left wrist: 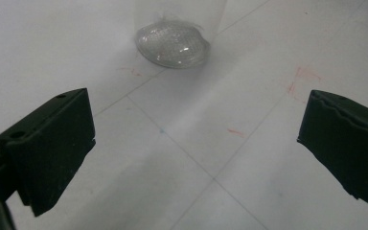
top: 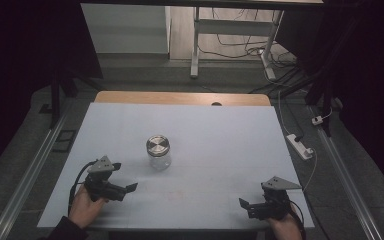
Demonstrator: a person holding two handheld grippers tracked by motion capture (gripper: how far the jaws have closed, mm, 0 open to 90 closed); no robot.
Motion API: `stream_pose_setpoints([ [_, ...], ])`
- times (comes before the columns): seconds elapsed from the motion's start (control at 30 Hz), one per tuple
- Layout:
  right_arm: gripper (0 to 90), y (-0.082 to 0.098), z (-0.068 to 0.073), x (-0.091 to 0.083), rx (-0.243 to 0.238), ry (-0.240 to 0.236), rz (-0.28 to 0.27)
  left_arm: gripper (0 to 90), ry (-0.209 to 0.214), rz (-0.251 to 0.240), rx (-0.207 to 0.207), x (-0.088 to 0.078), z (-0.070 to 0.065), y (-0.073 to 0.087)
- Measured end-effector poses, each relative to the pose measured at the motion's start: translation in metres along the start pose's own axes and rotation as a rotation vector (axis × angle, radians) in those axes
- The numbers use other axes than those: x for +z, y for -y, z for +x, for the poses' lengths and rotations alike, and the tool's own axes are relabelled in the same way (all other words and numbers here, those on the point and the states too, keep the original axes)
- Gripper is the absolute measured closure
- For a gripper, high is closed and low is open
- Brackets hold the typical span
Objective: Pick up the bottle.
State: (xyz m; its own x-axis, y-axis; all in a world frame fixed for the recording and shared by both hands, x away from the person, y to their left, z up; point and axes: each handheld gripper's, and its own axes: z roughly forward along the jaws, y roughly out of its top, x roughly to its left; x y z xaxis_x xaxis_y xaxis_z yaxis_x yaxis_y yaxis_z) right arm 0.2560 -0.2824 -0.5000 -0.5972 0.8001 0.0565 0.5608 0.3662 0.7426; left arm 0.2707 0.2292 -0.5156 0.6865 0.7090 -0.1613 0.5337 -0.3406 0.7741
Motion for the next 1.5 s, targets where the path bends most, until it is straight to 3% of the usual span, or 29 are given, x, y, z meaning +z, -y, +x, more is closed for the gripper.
stream_pose_setpoints([
  [0.73,0.0,0.000,0.001,0.001,-0.014,-0.004,0.004,0.0,-0.017,0.068,0.067,0.050,0.005,-0.039],
  [1.07,0.0,0.000,0.002,0.001,-0.017,-0.005,0.008,0.0,0.003,0.060,0.098,0.074,0.010,-0.055],
  [1.3,0.0,0.000,0.002,0.001,-0.018,-0.005,0.013,0.0,-0.011,0.067,0.132,0.091,0.011,-0.065],
  [1.5,0.0,0.000,0.002,0.001,-0.017,-0.005,0.011,0.0,-0.006,0.032,0.131,0.095,0.017,-0.071],
])
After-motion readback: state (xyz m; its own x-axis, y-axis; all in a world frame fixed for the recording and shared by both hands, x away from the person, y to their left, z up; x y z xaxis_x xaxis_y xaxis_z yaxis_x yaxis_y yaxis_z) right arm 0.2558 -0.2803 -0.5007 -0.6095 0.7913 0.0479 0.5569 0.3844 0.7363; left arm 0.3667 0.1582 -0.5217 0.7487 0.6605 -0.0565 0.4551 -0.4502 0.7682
